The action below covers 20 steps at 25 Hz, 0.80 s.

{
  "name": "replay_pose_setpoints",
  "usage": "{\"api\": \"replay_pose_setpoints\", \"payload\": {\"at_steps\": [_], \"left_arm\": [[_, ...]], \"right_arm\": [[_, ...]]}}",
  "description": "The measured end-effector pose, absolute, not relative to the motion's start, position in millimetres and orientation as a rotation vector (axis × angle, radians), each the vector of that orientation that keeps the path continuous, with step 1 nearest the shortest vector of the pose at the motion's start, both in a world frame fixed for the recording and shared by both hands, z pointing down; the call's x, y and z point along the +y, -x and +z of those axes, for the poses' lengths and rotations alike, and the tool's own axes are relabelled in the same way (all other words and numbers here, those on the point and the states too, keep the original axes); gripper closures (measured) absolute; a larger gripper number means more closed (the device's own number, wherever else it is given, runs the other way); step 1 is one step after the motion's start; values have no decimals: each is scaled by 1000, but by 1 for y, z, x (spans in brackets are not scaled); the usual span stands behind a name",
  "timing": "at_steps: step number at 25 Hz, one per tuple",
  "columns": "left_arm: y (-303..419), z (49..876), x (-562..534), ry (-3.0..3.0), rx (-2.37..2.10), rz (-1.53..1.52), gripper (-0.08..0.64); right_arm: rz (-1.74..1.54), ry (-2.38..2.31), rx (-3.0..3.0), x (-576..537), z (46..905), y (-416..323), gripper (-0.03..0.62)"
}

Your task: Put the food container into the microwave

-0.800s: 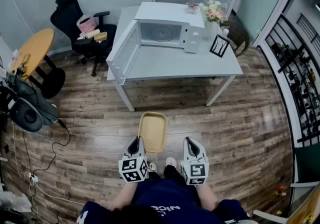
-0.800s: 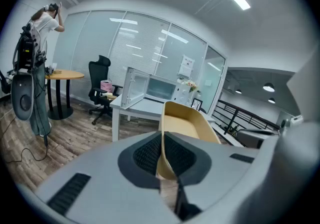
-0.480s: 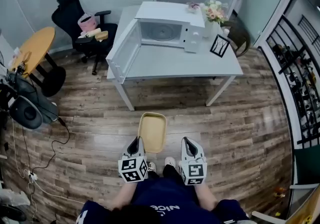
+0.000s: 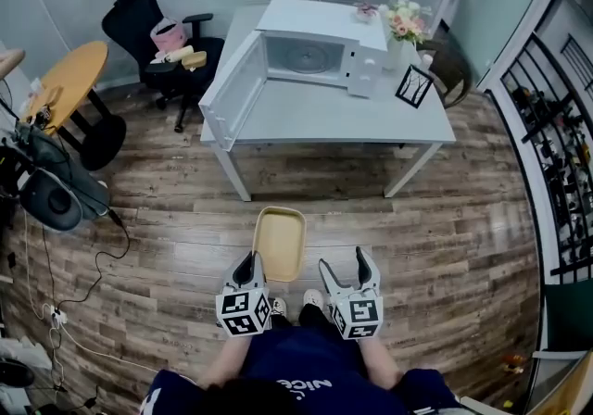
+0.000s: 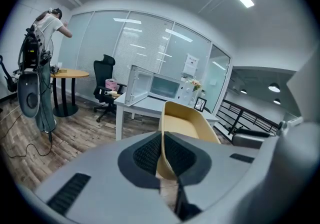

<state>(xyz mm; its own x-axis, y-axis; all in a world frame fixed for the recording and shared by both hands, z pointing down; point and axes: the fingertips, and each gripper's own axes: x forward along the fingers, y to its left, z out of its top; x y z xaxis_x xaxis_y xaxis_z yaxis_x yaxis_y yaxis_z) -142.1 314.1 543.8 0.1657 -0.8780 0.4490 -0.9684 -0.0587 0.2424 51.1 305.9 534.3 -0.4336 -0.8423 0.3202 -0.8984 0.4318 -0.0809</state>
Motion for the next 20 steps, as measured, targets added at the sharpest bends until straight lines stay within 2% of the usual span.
{"api": "replay_pose_setpoints", "payload": {"at_steps": [2,6,20], "left_arm": [[142,545,313,-1962,-1749,247,543],[139,545,307,-1958,-1758,238,543],[113,545,294,-1892,-1821,200,543]], "right_arm": [[347,-1526,-2454,304,535,-54,194],[346,-1532,-2448,298,538,-64,160],[326,-1423,-2508,269,538,-88,170]]}}
